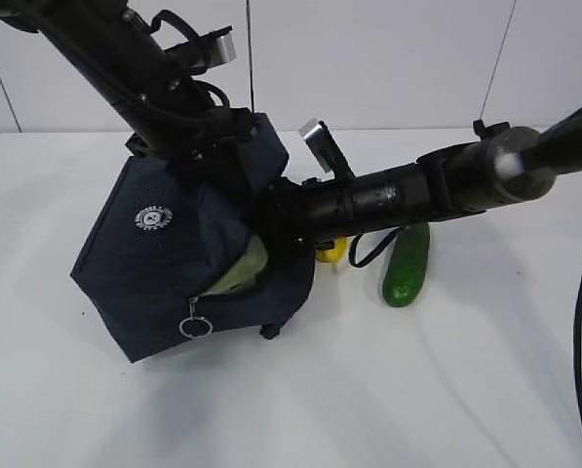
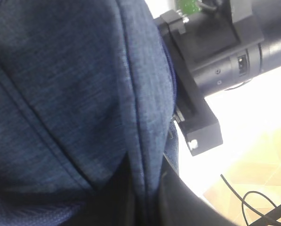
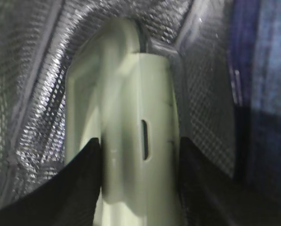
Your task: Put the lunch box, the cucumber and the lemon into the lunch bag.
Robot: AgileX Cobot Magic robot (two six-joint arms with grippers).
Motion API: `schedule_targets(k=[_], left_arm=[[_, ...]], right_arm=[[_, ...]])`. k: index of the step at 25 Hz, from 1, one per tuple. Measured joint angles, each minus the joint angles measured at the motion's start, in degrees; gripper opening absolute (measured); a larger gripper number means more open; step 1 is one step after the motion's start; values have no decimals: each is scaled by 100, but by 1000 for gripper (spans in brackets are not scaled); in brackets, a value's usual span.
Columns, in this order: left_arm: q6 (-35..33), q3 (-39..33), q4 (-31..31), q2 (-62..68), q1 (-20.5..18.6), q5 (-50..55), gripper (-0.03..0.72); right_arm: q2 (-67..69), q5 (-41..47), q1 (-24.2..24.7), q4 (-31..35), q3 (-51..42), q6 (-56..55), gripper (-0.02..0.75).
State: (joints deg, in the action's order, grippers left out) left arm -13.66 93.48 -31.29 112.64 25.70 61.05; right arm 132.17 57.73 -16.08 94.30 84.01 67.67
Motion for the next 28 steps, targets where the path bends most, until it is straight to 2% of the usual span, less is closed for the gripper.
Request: schedule_targets(k=[8, 14, 20, 25, 28], left_arm=[[0, 0, -25, 101, 0, -61, 9], [0, 0, -25, 101, 0, -61, 9], [0, 0, 0, 101, 0, -61, 8], [0, 0, 0, 101, 0, -61, 8], [0, 0, 0, 101, 0, -61, 8]], right_arm=[[0, -250, 0, -258, 0, -189, 363], [0, -250, 0, -357, 12, -203, 393], [0, 198, 12, -392, 138, -238, 392], [-51, 423, 326, -833, 207, -611, 392], [-219, 546, 712, -1038, 207, -799, 392]])
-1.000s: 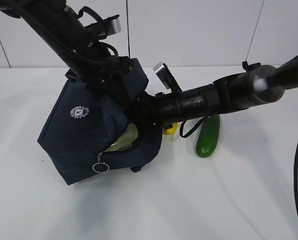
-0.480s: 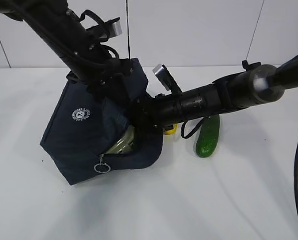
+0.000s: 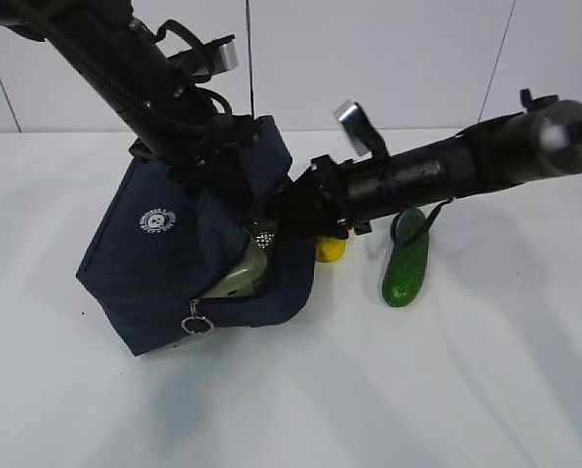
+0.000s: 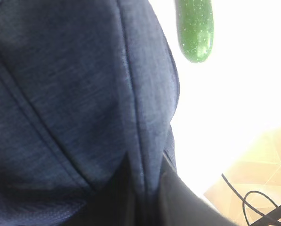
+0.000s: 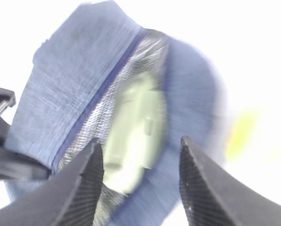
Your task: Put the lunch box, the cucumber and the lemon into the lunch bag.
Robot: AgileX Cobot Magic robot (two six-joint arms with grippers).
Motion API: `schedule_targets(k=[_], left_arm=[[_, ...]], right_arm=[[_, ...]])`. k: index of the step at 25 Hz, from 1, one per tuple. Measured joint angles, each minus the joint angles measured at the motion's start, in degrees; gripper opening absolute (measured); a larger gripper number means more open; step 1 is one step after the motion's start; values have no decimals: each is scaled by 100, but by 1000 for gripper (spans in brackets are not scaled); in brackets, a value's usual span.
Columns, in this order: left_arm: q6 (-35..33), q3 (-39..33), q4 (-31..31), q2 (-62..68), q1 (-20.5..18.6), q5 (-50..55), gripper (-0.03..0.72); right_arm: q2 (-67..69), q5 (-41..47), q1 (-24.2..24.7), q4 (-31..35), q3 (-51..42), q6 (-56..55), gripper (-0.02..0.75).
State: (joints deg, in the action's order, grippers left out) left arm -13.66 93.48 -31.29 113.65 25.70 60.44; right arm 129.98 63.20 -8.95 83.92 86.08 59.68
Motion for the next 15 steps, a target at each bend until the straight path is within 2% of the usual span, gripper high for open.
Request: schedule_targets(k=[4, 8, 15], left_arm=[[0, 0, 0, 0, 0, 0, 8], [0, 0, -10, 0, 0, 0, 8], [0, 0, -18, 0, 0, 0, 8]], right_arm=[[-371, 80, 500, -251, 0, -263, 392], [-768, 83, 924, -801, 0, -682, 392], [-1317, -518, 1033, -2798, 0, -2199, 392]])
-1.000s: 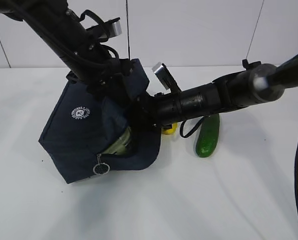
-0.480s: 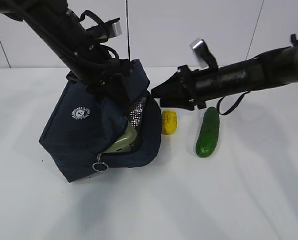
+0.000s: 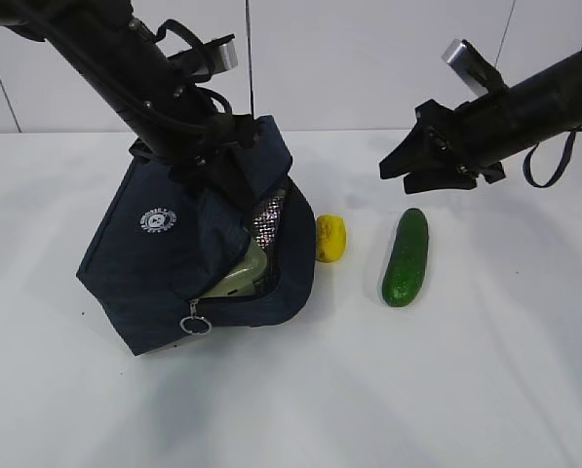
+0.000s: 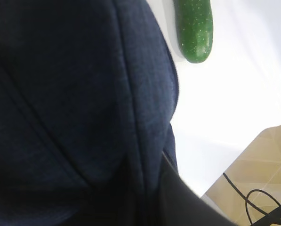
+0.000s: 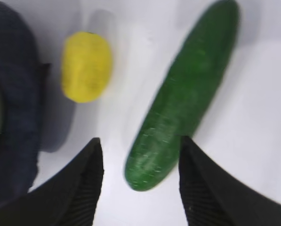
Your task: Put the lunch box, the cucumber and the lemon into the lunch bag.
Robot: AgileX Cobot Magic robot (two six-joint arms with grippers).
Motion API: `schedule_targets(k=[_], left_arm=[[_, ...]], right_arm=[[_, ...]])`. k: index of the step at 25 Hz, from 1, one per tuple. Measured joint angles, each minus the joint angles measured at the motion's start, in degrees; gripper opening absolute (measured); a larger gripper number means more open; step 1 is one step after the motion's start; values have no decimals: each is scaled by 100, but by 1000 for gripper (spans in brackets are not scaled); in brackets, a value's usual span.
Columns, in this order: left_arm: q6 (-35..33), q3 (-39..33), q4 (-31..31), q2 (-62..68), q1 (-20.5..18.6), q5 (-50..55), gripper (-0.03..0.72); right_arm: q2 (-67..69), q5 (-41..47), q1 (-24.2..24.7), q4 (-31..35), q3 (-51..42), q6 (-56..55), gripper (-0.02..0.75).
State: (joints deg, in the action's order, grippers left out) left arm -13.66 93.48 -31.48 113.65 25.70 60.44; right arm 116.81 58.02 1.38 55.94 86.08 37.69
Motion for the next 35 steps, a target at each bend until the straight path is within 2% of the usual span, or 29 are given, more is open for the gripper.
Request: schedule_targets(k=[8, 11, 18, 22, 28, 35], left_arm=[[-112, 0, 0, 0, 0, 0, 8], [-158, 0, 0, 0, 0, 0, 8], [-265, 0, 0, 0, 0, 0, 8], [-301, 0, 0, 0, 0, 0, 8], [-384, 0, 0, 0, 0, 0, 8], [-431, 0, 0, 0, 0, 0, 8]], right_arm=[[-10, -226, -22, -1841, 0, -1754, 392], [-10, -406, -85, -2225, 0, -2318, 392], [30, -1054, -380, -2374, 0, -2867, 391], [258, -1055, -418, -2385, 0, -2927, 393], [523, -1055, -418, -2264, 12, -2946, 441], [806, -1202, -418, -2189, 168, -3125, 445]])
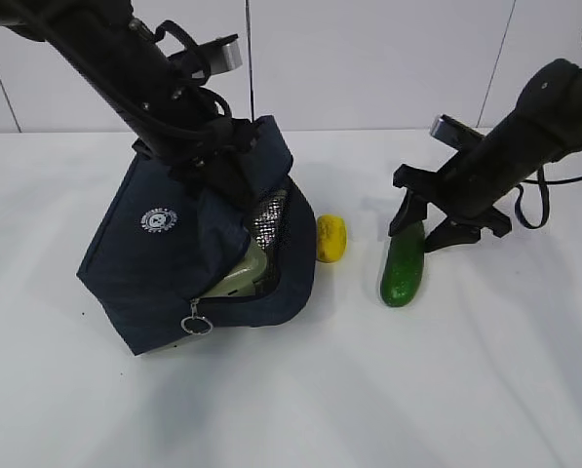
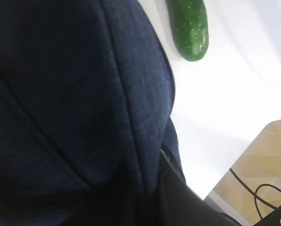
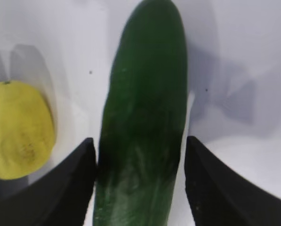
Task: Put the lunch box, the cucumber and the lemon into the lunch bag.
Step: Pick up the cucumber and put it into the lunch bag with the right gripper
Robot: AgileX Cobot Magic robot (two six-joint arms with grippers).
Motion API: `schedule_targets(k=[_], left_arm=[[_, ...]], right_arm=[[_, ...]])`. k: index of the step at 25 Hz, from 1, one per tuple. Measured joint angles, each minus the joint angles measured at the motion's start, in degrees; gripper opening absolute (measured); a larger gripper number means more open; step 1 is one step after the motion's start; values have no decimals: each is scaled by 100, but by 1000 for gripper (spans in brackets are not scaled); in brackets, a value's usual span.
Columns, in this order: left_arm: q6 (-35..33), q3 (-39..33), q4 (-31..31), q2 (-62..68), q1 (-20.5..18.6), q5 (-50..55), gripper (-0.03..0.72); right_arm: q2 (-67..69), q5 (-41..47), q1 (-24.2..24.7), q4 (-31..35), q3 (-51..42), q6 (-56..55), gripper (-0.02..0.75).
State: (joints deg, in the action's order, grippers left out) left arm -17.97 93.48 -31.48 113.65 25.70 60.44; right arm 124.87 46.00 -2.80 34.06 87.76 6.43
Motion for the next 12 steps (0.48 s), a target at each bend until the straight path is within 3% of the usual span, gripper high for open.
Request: schedule_targets(k=[5, 12], left_arm=[[-7, 0, 0, 0, 0, 0, 8], [-21, 0, 0, 0, 0, 0, 8]], right_arm=[[324, 0, -21, 11, 193, -82, 430], [466, 290, -21, 11, 600, -59, 315]])
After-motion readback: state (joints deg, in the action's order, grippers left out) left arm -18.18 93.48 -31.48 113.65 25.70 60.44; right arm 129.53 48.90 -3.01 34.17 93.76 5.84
